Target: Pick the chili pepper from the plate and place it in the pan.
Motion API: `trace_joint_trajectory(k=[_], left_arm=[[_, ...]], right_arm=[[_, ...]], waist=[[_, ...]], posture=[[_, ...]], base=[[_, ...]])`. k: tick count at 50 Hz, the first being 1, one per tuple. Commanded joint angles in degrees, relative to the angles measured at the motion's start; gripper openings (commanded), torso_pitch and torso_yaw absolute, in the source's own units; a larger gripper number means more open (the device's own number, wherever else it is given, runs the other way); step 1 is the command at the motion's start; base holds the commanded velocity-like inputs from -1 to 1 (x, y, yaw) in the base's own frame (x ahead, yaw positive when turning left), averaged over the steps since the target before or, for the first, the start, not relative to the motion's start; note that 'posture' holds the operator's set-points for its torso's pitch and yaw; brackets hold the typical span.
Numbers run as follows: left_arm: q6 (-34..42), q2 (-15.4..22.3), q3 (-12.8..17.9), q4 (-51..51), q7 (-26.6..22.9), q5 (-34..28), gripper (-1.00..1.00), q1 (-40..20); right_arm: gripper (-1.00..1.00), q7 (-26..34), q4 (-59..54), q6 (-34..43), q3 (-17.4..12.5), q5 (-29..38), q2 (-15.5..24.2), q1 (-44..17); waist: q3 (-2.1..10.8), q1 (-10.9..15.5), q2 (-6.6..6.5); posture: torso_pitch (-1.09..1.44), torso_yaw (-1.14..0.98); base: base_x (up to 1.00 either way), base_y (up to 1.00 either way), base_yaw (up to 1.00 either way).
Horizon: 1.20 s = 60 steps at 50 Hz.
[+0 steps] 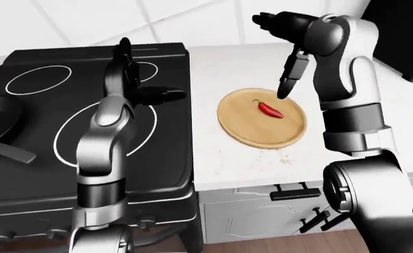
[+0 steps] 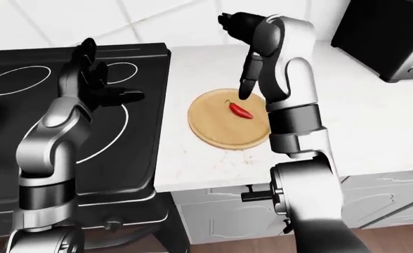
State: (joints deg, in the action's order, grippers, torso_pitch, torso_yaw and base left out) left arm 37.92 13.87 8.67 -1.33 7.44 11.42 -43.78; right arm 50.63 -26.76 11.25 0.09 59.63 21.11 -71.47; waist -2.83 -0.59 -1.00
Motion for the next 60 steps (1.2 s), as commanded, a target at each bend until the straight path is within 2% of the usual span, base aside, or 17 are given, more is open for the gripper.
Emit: trace_joint_trajectory(k=[1,2,4,11,16,17,20,26,29,33,34,36,38,40,42,46,60], left_arm=[[-2.0,0.5,0.4,-1.8,-0.1,-0.1,1.00,-1.9],[-2.0,0.6,0.4,-1.8,-0.1,-0.1,1.00,-1.9],[-1.9,0.5,0.4,-1.8,-0.1,-0.1,1.00,-2.0],[-2.2,0.5,0.4,-1.6,-0.2,-0.2,1.00,-1.8],[-2.4,0.6,0.4,-1.3,-0.3,-0.1,1.00,-1.9],[-2.1,0.6,0.5,-1.5,-0.3,0.0,1.00,-2.0],[-2.0,0.7,0.6,-1.5,-0.2,0.1,1.00,-2.0],[-2.4,0.7,0.5,-1.0,-0.3,0.0,1.00,-2.0],[-2.5,0.7,0.5,-1.0,-0.4,-0.1,1.00,-2.0],[-2.2,0.7,0.5,-1.3,-0.3,-0.1,1.00,-2.0],[-2.3,0.7,0.5,-1.2,-0.3,-0.1,1.00,-2.0],[-2.4,0.7,0.4,-1.2,-0.3,-0.1,1.00,-1.9],[-2.3,0.7,0.5,-1.3,-0.3,-0.1,1.00,-2.0],[-2.2,0.6,0.4,-1.5,-0.3,-0.2,1.00,-2.0],[-1.9,0.7,0.5,-1.6,-0.2,-0.2,1.00,-2.1],[-2.0,0.7,0.5,-1.5,-0.3,-0.2,1.00,-2.0],[-2.2,0.9,0.6,-1.3,-0.3,0.0,1.00,-2.2]], right_arm=[[1.00,-0.1,1.5,-3.0,-0.7,2.5,0.5,-2.0],[0.80,0.0,1.5,-3.3,-1.1,2.7,0.1,-1.9],[0.76,1.0,1.6,-4.5,-1.3,3.5,0.0,-1.1],[0.69,9.8,3.6,-4.3,-1.2,6.1,-0.9,0.8],[0.76,11.7,1.1,-5.3,-1.1,7.1,-1.1,-1.0],[0.65,11.6,0.9,-5.7,-1.2,7.1,-1.1,-1.2],[0.70,12.9,-0.3,-8.1,-1.1,6.7,-0.9,-1.1],[0.79,11.7,-2.7,-11.0,-1.2,6.6,-0.6,-0.9],[0.66,12.3,-1.7,-11.5,-1.0,7.3,-0.8,0.4],[0.66,11.5,-1.8,-11.9,-1.0,8.0,-1.1,0.8],[0.57,10.8,-2.1,-12.4,-1.0,8.2,-1.0,0.9],[0.56,10.3,-2.6,-12.5,-1.0,8.6,-1.1,1.1],[0.45,9.9,-2.7,-12.4,-1.0,8.8,-1.2,1.3],[0.62,8.9,-3.5,-12.5,-1.1,9.0,-1.3,1.3],[0.51,7.8,-4.4,-12.5,-1.1,9.0,-1.5,1.1],[0.44,5.9,-6.2,-12.8,-1.0,9.1,-1.6,1.3],[0.47,-1.5,-17.4,-13.9,0.1,9.2,-2.3,-2.2]], waist=[[1.77,0.0,-0.05],[1.79,0.0,-0.03],[1.79,-0.1,-0.02],[1.72,-0.1,0.13],[1.70,-0.2,-0.04],[1.66,-0.2,-0.07],[1.60,-0.2,-0.11],[1.74,-0.2,-0.08],[1.78,-0.2,-0.07],[1.85,-0.2,-0.12],[1.85,-0.2,-0.12],[1.87,-0.2,-0.13],[1.90,-0.2,-0.11],[1.95,-0.1,-0.11],[2.00,-0.2,-0.11],[2.08,-0.1,-0.10],[2.33,-0.1,-0.15]], posture=[[0.00,0.00],[0.00,0.00],[0.00,0.00],[0.00,0.00],[0.00,0.00],[0.00,0.00],[0.00,0.00],[0.00,0.00],[0.00,0.00],[0.00,0.00],[0.00,0.00],[0.00,0.00],[0.00,0.00],[0.00,0.00],[0.00,0.00],[0.00,0.00],[0.00,0.00]], base=[[0.00,0.00,0.00],[0.00,0.00,0.00],[0.00,0.00,0.00],[0.00,0.00,0.00],[0.00,0.00,0.00],[0.00,0.00,0.00],[0.00,0.00,0.00],[0.00,0.00,0.00],[0.00,0.00,0.00],[0.00,0.00,0.00],[0.00,0.00,0.00],[0.00,0.00,0.00],[0.00,0.00,0.00],[0.00,0.00,0.00],[0.00,0.00,0.00],[0.00,0.00,0.00],[0.00,0.00,0.00]])
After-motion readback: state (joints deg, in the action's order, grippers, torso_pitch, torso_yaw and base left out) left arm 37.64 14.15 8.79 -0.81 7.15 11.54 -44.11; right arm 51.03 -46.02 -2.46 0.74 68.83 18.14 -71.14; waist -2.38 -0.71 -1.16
